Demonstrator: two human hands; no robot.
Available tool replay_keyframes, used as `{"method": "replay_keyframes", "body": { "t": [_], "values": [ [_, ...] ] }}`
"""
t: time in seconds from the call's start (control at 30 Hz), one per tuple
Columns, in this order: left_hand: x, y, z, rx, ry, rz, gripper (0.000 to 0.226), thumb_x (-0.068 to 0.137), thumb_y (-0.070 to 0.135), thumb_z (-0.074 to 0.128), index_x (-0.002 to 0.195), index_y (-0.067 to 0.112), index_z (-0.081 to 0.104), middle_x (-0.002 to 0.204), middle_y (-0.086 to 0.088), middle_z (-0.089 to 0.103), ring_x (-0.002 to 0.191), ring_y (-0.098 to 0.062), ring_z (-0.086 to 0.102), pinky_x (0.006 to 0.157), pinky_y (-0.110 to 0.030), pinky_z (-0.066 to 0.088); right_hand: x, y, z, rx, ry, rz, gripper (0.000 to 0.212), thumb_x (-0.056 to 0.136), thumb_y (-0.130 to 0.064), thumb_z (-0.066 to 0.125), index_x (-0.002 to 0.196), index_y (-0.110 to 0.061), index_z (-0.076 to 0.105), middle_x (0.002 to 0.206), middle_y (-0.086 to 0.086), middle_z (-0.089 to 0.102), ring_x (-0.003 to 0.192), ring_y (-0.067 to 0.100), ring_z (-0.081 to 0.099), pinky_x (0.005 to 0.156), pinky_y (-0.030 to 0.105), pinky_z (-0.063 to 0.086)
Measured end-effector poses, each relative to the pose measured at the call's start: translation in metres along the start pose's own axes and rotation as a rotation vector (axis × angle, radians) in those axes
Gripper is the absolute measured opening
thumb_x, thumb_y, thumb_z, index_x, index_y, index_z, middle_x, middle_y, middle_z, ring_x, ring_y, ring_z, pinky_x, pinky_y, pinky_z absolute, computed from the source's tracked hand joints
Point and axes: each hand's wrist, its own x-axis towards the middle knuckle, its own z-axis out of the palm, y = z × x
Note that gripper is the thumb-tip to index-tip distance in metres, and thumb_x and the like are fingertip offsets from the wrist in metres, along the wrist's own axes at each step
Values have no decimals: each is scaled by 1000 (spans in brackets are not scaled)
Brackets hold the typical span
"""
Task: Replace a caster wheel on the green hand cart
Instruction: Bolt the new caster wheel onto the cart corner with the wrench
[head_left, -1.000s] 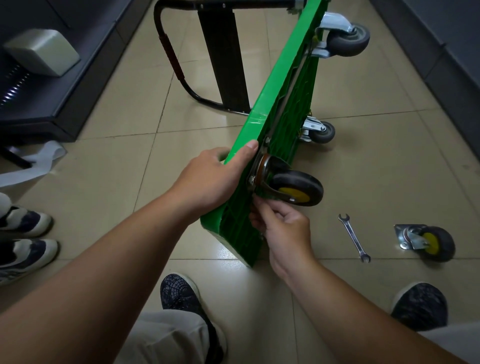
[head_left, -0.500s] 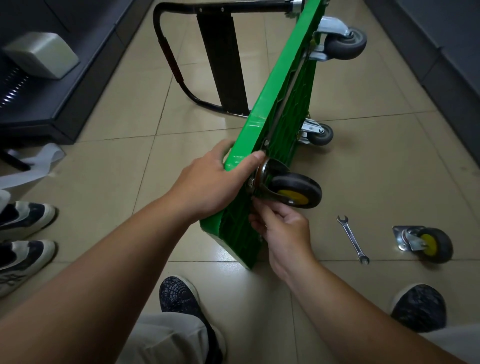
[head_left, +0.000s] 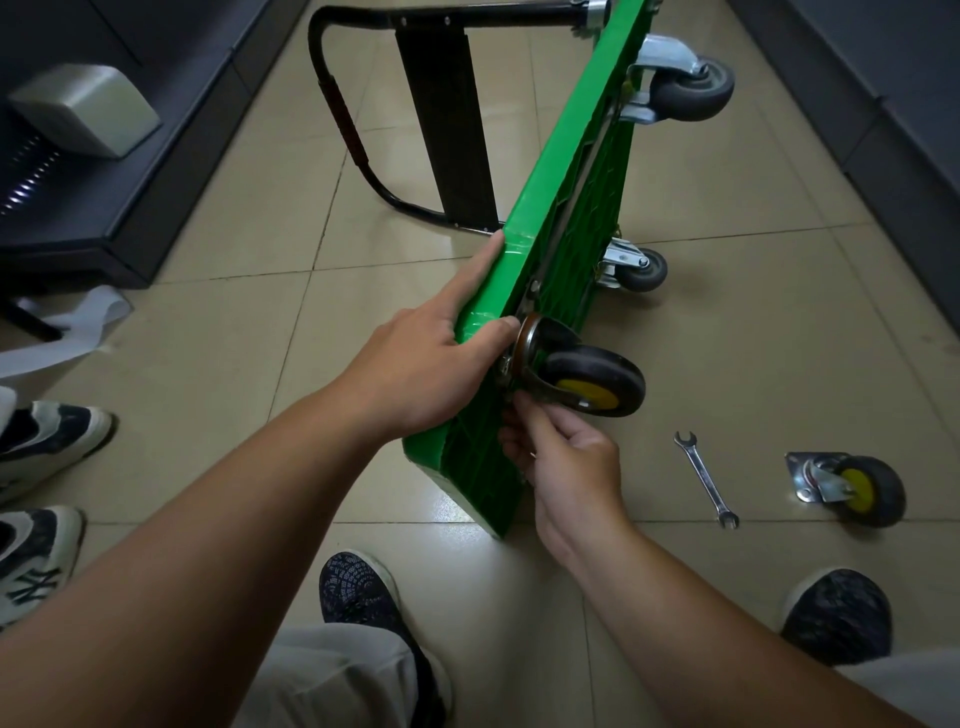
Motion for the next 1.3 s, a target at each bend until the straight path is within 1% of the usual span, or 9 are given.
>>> {"method": "replay_keyframes", "body": {
  "t": [0.2,0.4,0.63,0.7,0.87,0.93,1.07,1.2,1.3],
  "values": [
    [-1,1,1,22,16,4,65,96,66,40,142,80,-3,148,-8,55,107,-27,63,98,-47,53,-2,2,-2,-58,-19,22,5,89,-22,79,86,-21,83,84,4,79,72,9,70,66,18,54],
    [0,1,1,44,22,15,63,101,62,42,143,79,-2,145,-10,58,107,-29,63,98,-48,53,-6,-3,1,6,-41,-44,11,90,-9,76,93,-18,81,95,8,80,80,13,75,72,20,57],
    [0,1,1,42,26,18,63,101,61,43,144,78,-1,146,-10,57,109,-29,63,98,-48,53,-8,3,-2,-63,-39,-2,18,92,-5,72,84,-17,82,84,6,79,69,11,70,65,20,55],
    [0,1,1,38,25,20,64,102,60,43,145,77,-1,146,-9,56,109,-27,63,98,-48,53,-9,2,-2,-50,-30,-22,12,91,-4,73,92,-14,79,87,6,80,72,12,71,66,20,55],
    [1,0,1,39,28,21,64,103,59,44,145,77,-1,144,-9,58,103,-25,64,94,-46,54,-10,0,-3,-15,-79,-133,23,92,-1,71,107,-17,75,97,7,80,85,14,75,71,19,55],
    [1,0,1,37,27,21,64,103,59,43,145,77,-1,143,-9,58,101,-24,64,93,-45,54,-10,0,-2,-40,-105,-114,20,93,-4,71,108,-16,75,96,7,80,80,12,74,69,19,54],
    [0,1,1,32,25,23,64,101,60,43,144,78,0,143,-9,58,104,-26,64,96,-48,53,-6,3,-5,-166,-77,-49,8,92,-8,73,93,-14,77,80,6,78,67,13,68,60,18,52],
    [0,2,0,23,24,20,64,98,62,43,143,78,0,148,-8,56,111,-29,63,98,-49,53,-2,-1,-10,-137,-91,-77,19,89,-9,77,106,-16,74,91,5,80,72,10,73,62,16,53],
    [0,2,0,26,24,16,64,101,61,44,144,78,0,149,-8,55,112,-29,63,98,-49,53,-4,1,-10,-145,-125,-71,14,90,-7,75,99,-17,77,88,7,79,71,10,71,62,18,53]
  ]
}}
